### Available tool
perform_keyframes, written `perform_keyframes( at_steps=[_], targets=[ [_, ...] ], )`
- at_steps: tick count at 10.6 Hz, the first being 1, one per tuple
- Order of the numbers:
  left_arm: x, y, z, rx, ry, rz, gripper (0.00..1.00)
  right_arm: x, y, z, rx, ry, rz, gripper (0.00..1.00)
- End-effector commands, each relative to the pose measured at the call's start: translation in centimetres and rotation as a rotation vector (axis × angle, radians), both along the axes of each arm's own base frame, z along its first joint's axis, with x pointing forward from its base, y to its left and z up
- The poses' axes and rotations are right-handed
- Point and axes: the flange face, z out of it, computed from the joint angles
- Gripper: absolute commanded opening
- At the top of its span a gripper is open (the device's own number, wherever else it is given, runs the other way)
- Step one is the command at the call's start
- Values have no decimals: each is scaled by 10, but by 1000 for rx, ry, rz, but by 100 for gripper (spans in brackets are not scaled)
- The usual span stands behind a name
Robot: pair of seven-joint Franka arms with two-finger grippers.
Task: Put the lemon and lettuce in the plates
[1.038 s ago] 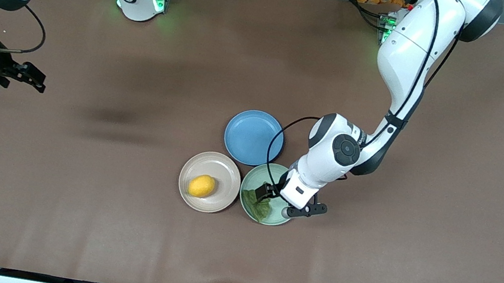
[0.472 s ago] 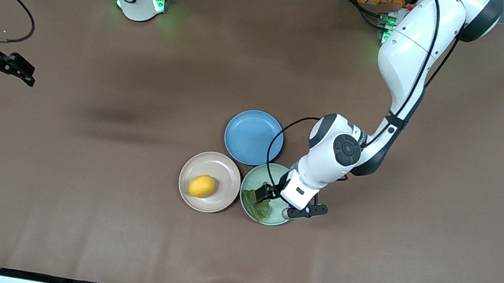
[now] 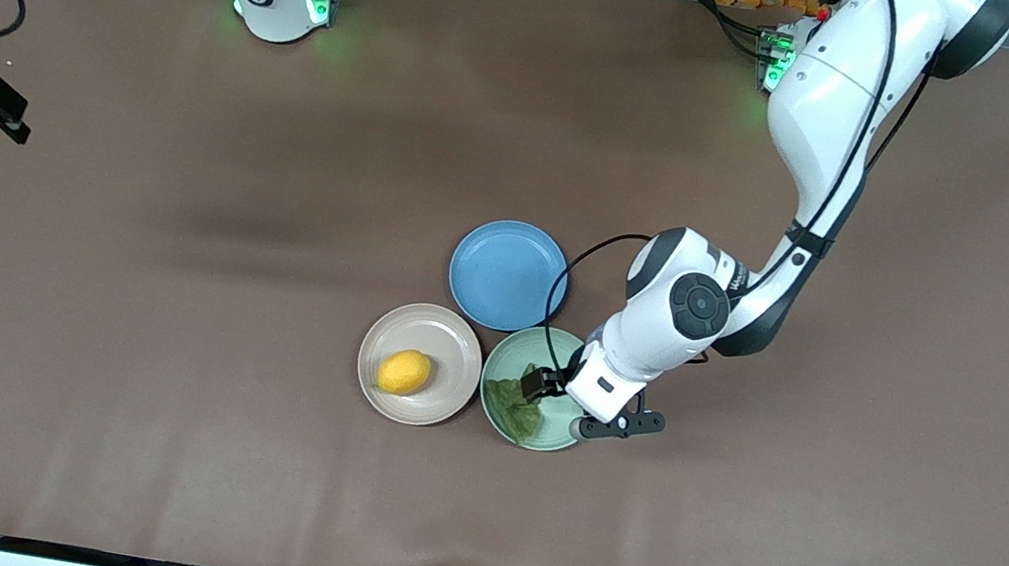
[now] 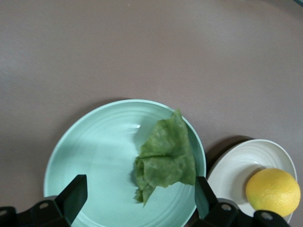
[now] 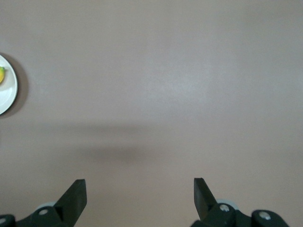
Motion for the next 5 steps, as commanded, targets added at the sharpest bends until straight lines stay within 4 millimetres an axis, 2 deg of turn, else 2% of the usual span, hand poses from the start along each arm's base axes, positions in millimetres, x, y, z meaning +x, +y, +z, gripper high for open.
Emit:
perform_keyframes(
  at_steps=[1, 3, 5],
  targets=[
    [2, 17, 20, 71, 20, -28, 100, 6, 4, 45, -10, 48, 17, 100],
    [6, 35, 32, 104, 42, -59, 100, 4, 2, 57, -11, 43, 12, 100],
    [12, 56, 36, 126, 63, -91, 100, 2, 1, 73, -13, 23, 11, 100]
  ],
)
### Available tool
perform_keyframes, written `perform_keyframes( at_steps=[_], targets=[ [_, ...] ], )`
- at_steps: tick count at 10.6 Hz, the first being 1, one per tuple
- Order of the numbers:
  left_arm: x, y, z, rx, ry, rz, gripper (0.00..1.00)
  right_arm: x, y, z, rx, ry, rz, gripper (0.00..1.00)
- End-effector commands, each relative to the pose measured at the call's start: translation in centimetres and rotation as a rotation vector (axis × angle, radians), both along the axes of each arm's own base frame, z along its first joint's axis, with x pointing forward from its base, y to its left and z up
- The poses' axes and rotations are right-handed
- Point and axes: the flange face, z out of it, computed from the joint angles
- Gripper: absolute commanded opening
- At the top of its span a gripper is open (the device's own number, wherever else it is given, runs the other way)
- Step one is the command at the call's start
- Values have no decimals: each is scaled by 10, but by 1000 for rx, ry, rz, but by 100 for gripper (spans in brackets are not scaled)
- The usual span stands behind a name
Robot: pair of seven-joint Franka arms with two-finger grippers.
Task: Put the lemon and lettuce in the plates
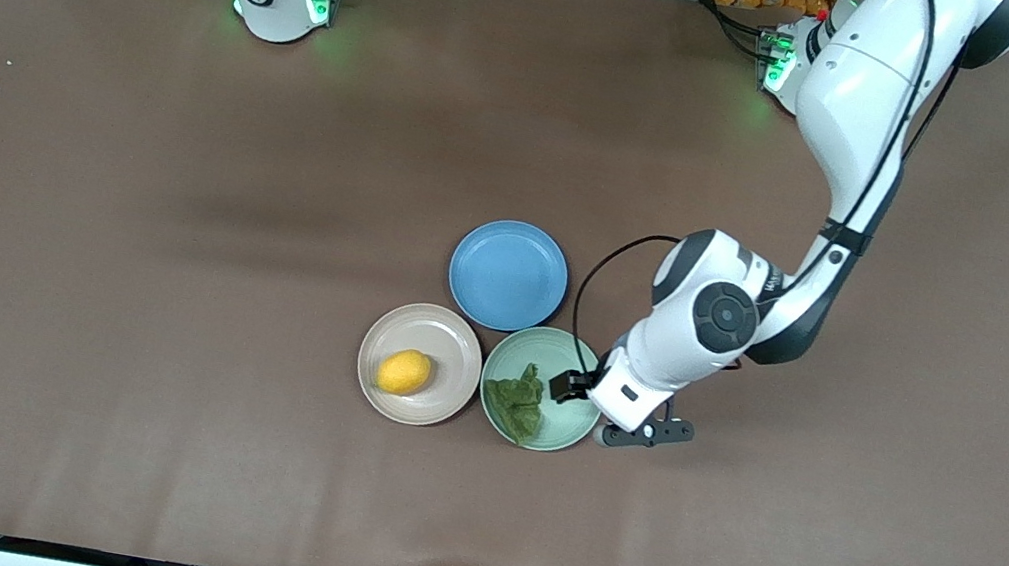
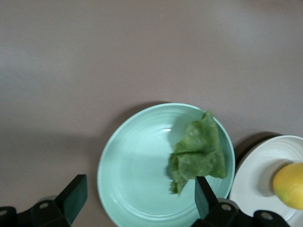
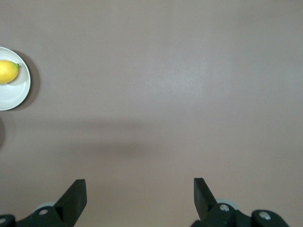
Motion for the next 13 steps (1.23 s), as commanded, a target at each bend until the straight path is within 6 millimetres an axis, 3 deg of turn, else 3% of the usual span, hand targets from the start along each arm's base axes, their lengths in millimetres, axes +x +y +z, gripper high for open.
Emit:
perform_keyframes(
  at_steps=[1, 8, 12, 13],
  targets=[
    [5, 36, 16, 51, 27, -64, 100, 4, -1, 19, -13, -1, 10, 100],
    [24, 148, 34, 109, 125, -192, 100, -8, 5, 41, 38, 16, -29, 100],
    [31, 196, 29, 175, 148, -208, 100, -14, 7, 45, 61, 26, -105, 100],
    [35, 216, 29, 174, 144, -222, 100, -14, 5, 45, 59, 24, -108, 100]
  ],
)
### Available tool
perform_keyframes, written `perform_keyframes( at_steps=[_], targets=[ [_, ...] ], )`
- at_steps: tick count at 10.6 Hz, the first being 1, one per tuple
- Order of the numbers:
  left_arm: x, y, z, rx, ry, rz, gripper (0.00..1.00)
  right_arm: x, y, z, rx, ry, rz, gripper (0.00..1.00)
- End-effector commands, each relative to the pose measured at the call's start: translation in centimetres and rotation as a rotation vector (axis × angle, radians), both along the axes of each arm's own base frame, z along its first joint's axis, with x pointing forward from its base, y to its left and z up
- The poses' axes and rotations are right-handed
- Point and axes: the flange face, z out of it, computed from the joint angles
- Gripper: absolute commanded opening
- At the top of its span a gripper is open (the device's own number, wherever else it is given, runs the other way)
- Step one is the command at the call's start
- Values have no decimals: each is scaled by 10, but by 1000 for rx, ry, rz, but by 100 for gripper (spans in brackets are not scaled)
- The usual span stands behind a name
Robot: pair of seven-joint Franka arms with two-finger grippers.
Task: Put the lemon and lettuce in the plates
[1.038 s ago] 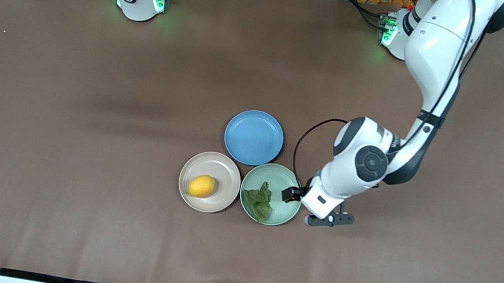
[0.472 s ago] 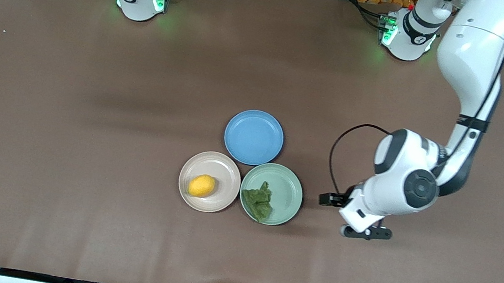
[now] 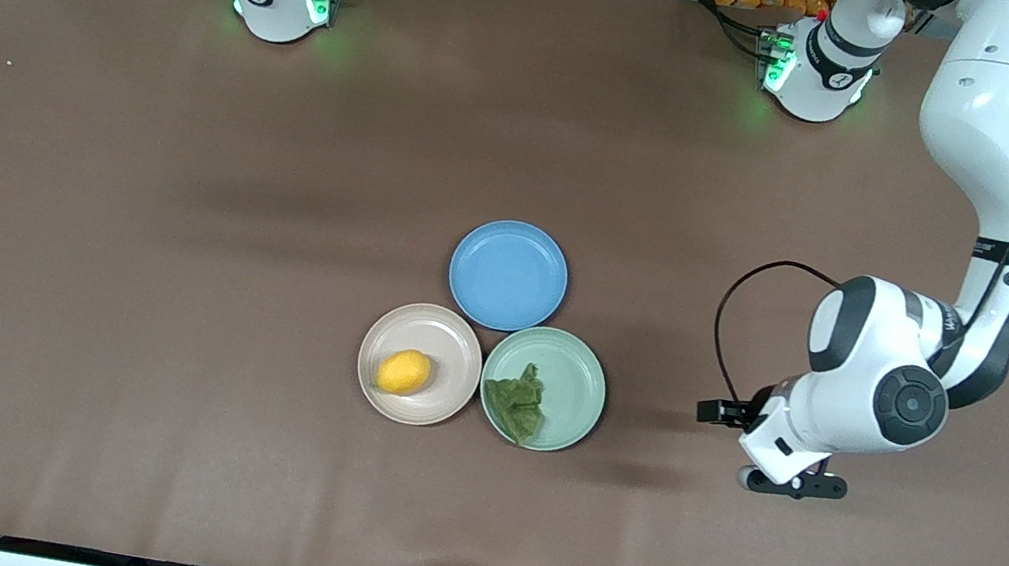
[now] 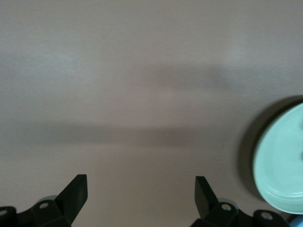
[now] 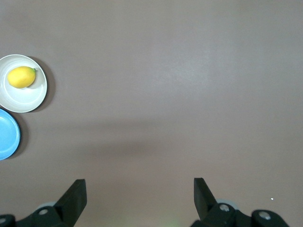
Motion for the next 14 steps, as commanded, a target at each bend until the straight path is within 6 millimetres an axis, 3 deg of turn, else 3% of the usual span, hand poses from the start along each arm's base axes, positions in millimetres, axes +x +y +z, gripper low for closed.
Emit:
perform_keyframes(
  at_steps=[1, 2, 8, 14],
  targets=[
    [1, 48, 8, 18, 0, -56, 100, -4, -3, 9, 12, -4, -28, 100],
    [0, 58, 12, 18, 12, -60, 100, -4, -4, 9, 10, -5, -28, 100],
    [-2, 71, 34, 39, 16, -53, 100, -3, -8, 17, -3, -27, -5, 100],
    [-7, 90, 64, 43, 4, -30, 100, -1, -9, 10, -1, -10, -6, 100]
  ],
)
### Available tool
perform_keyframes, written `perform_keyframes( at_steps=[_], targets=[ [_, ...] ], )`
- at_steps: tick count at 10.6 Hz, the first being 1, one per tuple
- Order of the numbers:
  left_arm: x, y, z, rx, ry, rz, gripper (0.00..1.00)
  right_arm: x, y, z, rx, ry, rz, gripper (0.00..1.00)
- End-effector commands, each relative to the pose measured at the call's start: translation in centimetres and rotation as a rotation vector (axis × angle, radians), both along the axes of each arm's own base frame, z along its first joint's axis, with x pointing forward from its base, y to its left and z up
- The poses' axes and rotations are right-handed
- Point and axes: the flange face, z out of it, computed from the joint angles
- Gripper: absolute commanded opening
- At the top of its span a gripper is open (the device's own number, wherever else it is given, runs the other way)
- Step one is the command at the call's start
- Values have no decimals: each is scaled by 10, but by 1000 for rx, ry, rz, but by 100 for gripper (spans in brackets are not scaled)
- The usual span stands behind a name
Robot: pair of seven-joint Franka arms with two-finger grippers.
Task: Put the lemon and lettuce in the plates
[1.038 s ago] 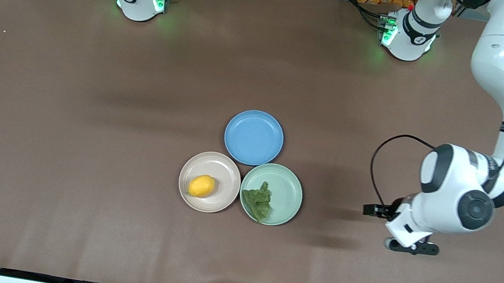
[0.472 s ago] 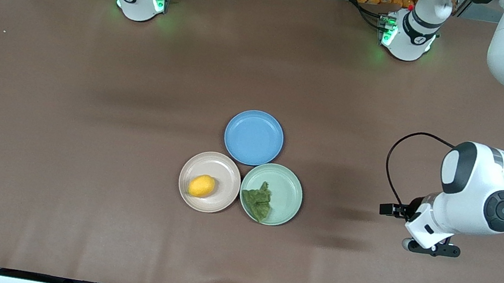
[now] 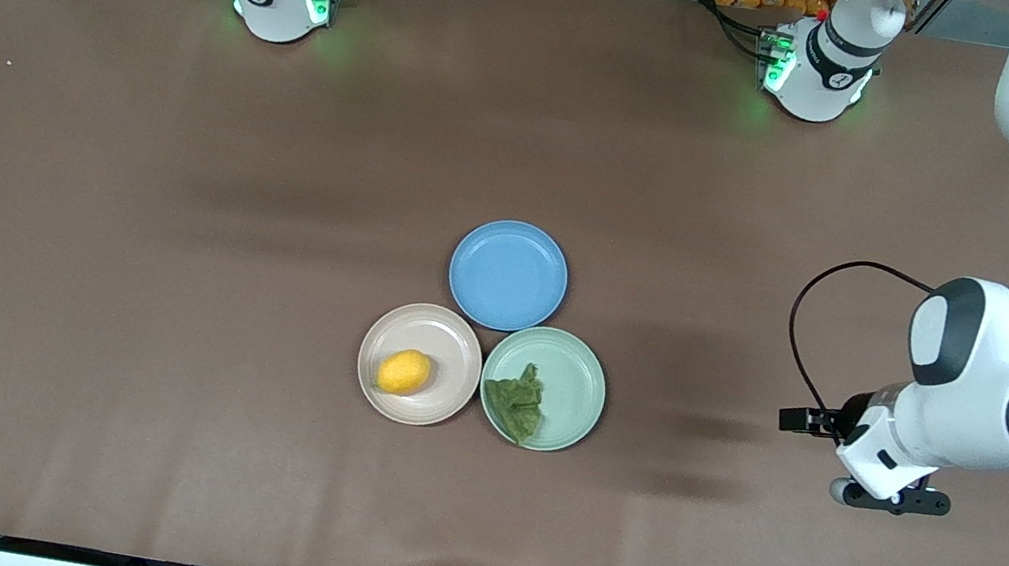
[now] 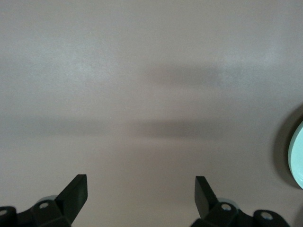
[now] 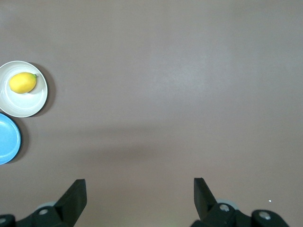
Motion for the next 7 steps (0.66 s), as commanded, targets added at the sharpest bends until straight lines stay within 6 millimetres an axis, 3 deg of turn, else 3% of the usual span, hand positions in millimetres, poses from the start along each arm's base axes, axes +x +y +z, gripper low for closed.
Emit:
perform_keyframes(
  at_steps=[1, 4, 7],
  targets=[
    [-18, 7, 28, 24, -3, -17, 100, 3, -4, -4, 2, 20, 1, 100],
    [-39, 10, 48, 32, -7, -19, 100, 3, -8, -8, 3, 29, -7, 100],
    [-64, 10, 81, 39, -35, -22, 100, 4, -13, -11, 4, 33, -13, 100]
  ],
)
